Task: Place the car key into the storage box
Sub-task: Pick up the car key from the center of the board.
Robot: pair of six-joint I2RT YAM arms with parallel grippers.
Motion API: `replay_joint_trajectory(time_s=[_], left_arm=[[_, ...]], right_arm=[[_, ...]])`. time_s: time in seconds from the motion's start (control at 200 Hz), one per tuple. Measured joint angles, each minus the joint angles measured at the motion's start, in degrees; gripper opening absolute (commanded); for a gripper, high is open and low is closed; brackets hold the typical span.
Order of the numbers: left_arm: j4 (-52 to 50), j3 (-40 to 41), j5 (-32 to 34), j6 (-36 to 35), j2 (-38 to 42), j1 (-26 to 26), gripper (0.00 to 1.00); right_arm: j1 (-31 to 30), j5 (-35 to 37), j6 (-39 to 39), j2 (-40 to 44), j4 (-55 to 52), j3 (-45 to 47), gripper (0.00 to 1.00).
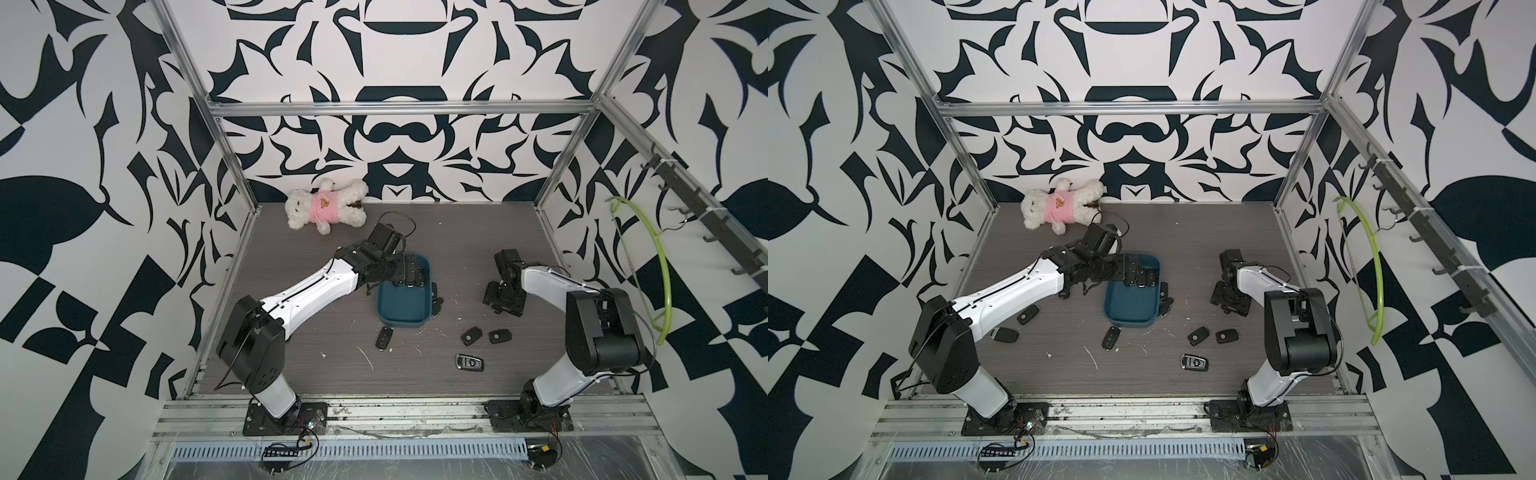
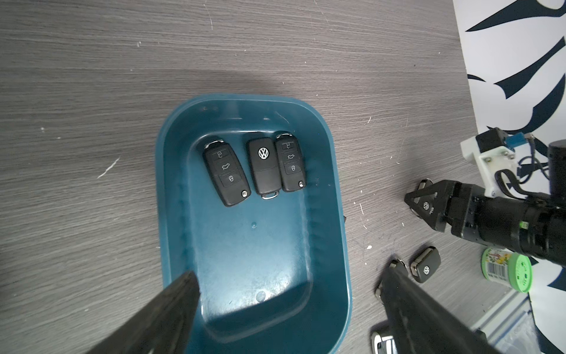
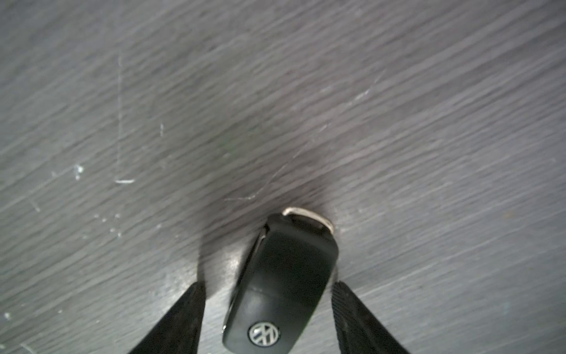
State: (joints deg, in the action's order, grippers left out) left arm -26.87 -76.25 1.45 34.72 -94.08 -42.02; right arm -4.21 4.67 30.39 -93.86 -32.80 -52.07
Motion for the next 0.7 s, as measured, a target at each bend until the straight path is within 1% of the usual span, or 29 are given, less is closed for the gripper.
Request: replay_joint_trajectory(time_s=[0.035, 0.1, 0.175, 0.245, 0.26, 0.495, 0.55, 0.7], left_arm=[[0.0, 0.0, 0.02, 0.0, 0.0, 0.0, 0.99], [0.0, 0.0, 0.07, 0.0, 0.0, 0.0, 0.99], [-0.02, 0.0, 0.11, 0.0, 0.0, 0.0, 0.99], [-0.02, 0.0, 0.22, 0.0, 0.0, 0.0, 0.99], [-0.02, 0.0, 0.22, -0.02, 0.0, 0.0, 0.99], [-0.22, 0.0, 1.33, 0.07, 0.17, 0.0, 0.99], [-0.28, 0.0, 2.01, 0.22, 0.39, 0.0, 0.99], [-0.39, 0.07, 4.57, 0.66, 1.81, 0.0, 0.99]], right_arm=[[0.0, -0.04, 0.24, -0.09, 0.11, -0.13, 0.62], [0.0, -0.24, 0.61, -0.31, 0.5, -0.22, 0.52], [0.0, -0.37, 0.9, -0.37, 0.79, -0.24, 0.5], [0.0, -0.35, 0.92, -0.37, 0.76, -0.24, 0.36], [0.0, -0.42, 1.4, -0.37, 0.79, -0.24, 0.35], [-0.87, -0.04, 1.2, 0.5, 0.07, -0.24, 0.34], [-1.9, 0.28, 1.27, 1.46, -0.68, -0.33, 0.3], [-6.25, 1.14, 1.77, 4.59, -3.74, -3.04, 0.29]])
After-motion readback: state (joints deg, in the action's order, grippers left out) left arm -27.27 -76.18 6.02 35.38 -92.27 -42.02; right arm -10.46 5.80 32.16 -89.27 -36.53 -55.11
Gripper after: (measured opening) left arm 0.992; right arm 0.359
